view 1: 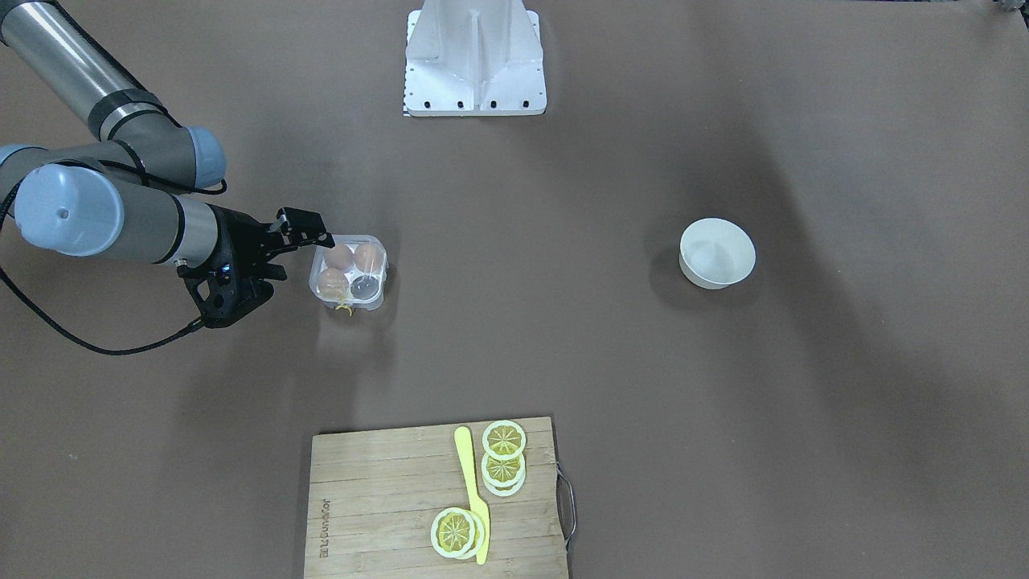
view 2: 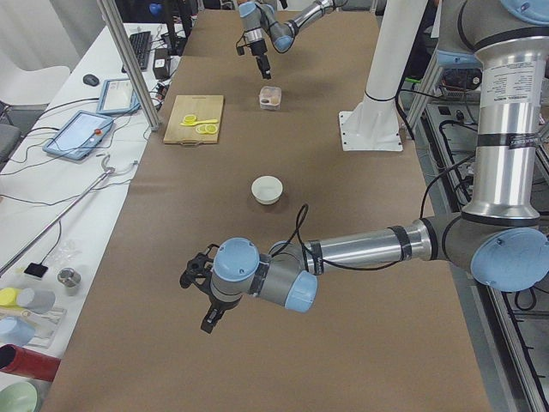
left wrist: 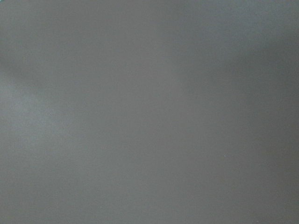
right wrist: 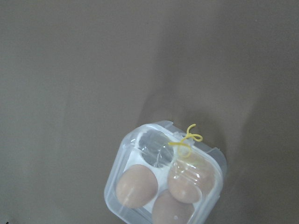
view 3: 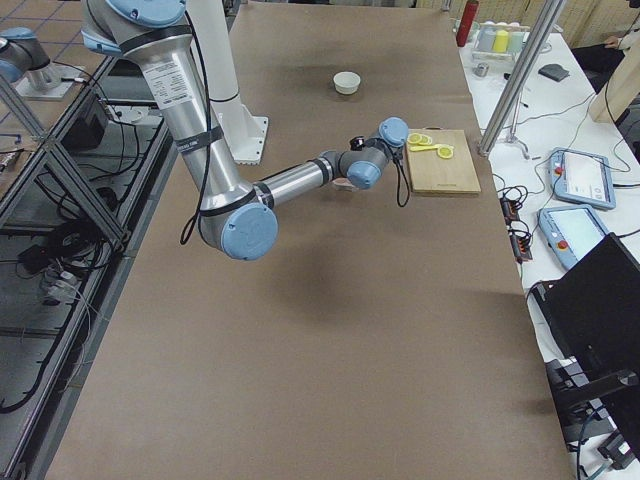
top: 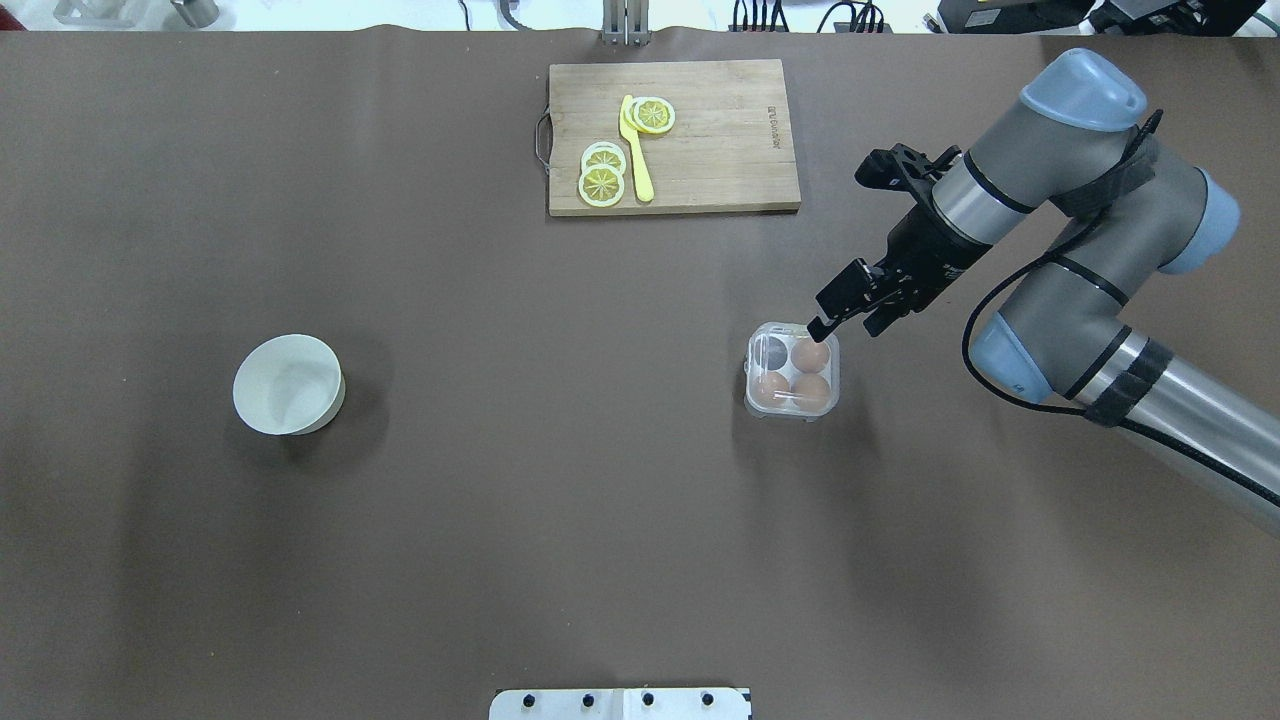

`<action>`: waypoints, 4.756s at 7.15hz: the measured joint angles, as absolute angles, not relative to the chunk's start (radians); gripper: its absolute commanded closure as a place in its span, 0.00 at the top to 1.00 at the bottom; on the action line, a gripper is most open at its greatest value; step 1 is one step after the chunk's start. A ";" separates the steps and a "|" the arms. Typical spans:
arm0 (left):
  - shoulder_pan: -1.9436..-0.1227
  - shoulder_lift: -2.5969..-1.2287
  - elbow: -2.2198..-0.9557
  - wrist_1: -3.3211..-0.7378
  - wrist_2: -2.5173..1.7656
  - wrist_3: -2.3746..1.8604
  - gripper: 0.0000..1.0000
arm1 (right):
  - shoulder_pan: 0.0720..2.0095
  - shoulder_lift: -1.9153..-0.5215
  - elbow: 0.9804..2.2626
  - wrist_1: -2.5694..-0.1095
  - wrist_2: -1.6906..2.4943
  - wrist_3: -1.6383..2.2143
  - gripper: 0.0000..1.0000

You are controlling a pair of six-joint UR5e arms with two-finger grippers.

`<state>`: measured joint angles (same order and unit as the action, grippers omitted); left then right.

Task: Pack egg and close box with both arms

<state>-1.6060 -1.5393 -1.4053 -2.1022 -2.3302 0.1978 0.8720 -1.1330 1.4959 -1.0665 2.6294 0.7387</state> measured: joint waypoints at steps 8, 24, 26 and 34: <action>-1.628 -1.535 -1.407 -2.085 -2.332 0.198 0.97 | 1.031 -1.147 1.496 -1.069 2.630 0.737 0.99; -1.687 -1.524 -1.441 -1.925 -2.406 0.196 0.97 | 1.553 -1.358 1.328 -1.428 2.272 0.038 1.00; -1.706 -1.460 -1.508 -1.922 -2.423 0.195 0.97 | 1.553 -1.365 1.330 -1.425 2.273 0.038 1.00; -1.709 -1.451 -1.532 -1.911 -2.425 0.188 0.97 | 1.560 -1.550 1.535 -1.413 2.269 0.047 1.00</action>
